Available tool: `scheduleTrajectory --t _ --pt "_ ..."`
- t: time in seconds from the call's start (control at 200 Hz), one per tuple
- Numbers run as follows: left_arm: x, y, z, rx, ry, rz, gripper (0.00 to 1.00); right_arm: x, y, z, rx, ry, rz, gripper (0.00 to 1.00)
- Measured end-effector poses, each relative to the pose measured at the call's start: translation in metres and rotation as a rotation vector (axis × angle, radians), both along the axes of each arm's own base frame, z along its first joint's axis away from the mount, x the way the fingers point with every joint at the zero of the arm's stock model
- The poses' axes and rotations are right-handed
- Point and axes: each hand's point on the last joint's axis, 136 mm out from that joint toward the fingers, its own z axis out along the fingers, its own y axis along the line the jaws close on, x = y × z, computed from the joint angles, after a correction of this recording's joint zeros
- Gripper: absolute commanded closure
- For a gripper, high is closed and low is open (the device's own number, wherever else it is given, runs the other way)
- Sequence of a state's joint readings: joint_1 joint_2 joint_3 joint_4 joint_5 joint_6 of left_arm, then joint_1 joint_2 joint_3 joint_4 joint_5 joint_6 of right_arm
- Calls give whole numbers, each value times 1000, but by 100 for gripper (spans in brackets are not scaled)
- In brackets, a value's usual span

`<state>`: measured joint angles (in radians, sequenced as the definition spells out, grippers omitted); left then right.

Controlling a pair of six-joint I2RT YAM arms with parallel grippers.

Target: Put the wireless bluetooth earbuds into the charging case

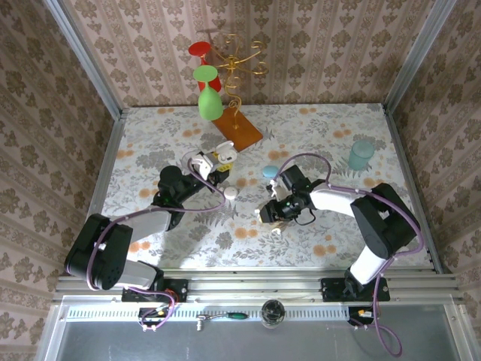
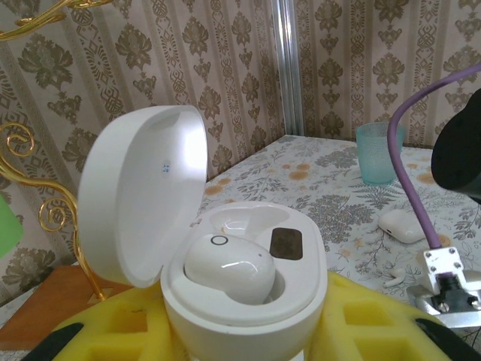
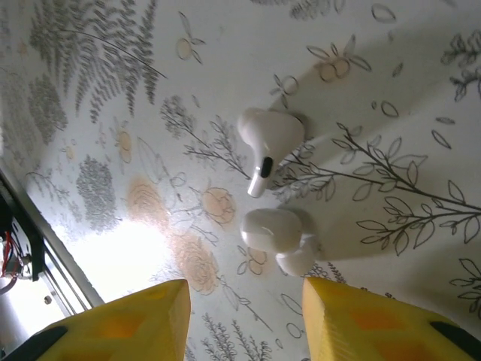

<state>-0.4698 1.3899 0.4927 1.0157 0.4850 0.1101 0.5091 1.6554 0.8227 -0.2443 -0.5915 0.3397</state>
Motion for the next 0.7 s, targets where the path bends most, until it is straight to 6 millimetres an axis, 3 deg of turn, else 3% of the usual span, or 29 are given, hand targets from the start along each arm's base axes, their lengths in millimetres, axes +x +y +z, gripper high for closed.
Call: scheduleTrajectory --t 0.265,0.44,0.575,0.7 --pt "-3 -1 -1 1 3 -13 71 24 12 11 11 -53 17 54" --pt "-7 -2 2 -5 -4 -31 71 41 22 2 7 -54 39 54" --pt "-8 -2 5 -8 -10 -35 71 41 22 -12 -13 -24 42 54" --pt "-9 -2 6 -9 -12 -39 71 41 22 -12 -2 -16 42 54"
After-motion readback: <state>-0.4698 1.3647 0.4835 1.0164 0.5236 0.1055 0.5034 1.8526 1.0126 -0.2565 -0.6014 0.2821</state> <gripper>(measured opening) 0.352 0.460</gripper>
